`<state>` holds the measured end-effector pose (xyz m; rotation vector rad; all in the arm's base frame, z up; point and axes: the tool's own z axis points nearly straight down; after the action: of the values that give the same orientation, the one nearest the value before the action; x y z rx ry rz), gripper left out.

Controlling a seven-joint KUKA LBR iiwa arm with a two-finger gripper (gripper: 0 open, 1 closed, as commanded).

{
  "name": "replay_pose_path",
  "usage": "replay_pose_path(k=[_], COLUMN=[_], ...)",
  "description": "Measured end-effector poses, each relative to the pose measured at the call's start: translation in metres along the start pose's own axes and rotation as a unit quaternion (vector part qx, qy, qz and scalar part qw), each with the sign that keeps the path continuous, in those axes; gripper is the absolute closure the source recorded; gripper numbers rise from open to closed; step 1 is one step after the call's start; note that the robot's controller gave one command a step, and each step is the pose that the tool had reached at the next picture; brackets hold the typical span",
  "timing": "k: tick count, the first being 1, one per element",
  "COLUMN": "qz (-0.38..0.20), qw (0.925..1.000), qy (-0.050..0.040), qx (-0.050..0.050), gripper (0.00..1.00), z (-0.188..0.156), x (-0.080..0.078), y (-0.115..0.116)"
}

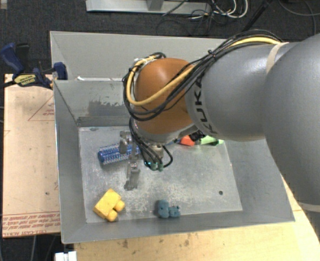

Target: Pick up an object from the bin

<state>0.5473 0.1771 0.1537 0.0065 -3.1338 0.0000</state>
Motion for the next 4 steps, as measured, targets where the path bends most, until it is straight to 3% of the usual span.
replay_pose_path(k=[1,4], qz=[-0.005,-0.004], qw=[0.9999,0.9999], qy=[-0.0107,-0.0121], qx=[-0.003,-0.006], gripper=[0.00,0.00], z=[0.0826,0.0817], x=[-0.0503,-0.0518], y=[-0.0207,-0.0190])
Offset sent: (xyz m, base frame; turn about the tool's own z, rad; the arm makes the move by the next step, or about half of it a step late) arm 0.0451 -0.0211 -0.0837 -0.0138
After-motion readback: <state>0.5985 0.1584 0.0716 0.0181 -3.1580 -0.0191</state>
